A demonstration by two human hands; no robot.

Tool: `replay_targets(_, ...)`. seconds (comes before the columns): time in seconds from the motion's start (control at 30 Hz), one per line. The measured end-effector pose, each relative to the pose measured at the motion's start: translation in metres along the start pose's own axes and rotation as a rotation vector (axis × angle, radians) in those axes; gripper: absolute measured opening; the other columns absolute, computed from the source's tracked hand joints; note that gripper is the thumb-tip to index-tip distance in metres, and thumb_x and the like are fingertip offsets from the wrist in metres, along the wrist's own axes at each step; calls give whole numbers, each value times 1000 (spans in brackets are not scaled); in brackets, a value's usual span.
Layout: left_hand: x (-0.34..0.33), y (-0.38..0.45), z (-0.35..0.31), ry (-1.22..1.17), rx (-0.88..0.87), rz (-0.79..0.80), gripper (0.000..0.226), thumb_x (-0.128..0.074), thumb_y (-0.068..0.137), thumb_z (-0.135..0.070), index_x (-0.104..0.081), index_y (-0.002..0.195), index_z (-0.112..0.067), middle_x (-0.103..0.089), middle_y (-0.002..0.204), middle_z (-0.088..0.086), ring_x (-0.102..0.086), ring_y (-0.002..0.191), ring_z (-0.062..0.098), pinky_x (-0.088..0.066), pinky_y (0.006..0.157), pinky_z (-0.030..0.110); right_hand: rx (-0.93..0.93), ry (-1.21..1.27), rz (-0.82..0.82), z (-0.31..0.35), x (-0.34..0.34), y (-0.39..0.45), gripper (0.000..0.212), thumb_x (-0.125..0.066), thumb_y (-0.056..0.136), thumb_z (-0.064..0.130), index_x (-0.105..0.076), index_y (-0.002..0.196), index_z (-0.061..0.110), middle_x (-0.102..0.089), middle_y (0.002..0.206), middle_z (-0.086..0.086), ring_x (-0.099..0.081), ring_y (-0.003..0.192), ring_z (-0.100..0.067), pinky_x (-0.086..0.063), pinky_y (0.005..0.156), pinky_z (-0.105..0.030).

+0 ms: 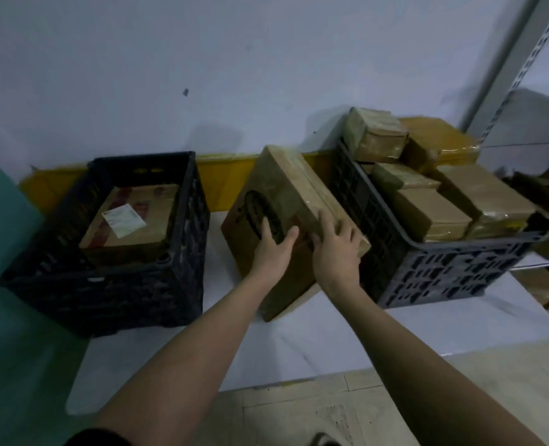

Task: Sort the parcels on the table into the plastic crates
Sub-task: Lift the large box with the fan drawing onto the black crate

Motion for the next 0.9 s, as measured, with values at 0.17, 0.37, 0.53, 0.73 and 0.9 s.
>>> replay_targets(0.17,16,6,2,-138,131,-121,89,-46,89,-71,-6,158,-33,-35,155,12,-42,134,38,-37,109,52,223,-196,60,42,-16,-32,65,-46,100,44,-13,156,37,-21,159,-10,-15,146,-39,-36,107,-58)
replay_targets(0.37,53,16,27,-267,210,-103,80,-69,84,-51,-26,151,-41,-54,136,3,-59,111,31,-57,81,50,498,-80,72,64,-15,-25,55,-40,92,67,-55,136,38,-53,126,7,-42,113,-18,-49,82,-32)
replay_targets(0.53,66,16,37,-275,255,-151,64,-63,91,-50,-33,147,-41,-58,131,-1,-58,111,29,-48,96,58,345,273,0,45,19,13,39,-50,97,51,-64,123,24,-64,120,4,-53,112,-17,-48,93,-40)
replay_targets(0.73,97,23,24,-82,143,-345,65,-78,84,-37,-47,139,-22,-61,128,2,-61,111,25,-55,89,45,-5,647,721,31,-55,2,44,-40,103,50,-38,141,28,-57,129,2,-60,103,-8,-50,83,-27)
replay_targets(0.9,108,36,6,236,103,-355,90,-78,79,-41,-27,153,-34,-48,143,9,-58,118,31,-53,96,47,70,697,673,39,-69,1,49,-37,104,48,-34,148,27,-60,129,3,-61,112,-15,-47,90,-29)
Point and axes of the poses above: each hand's wrist, its own y-axis towards the middle knuckle, its own x-axis out of the back of the hand, z = x × y, the point moved 8 cm from there along y, towards the middle knuckle
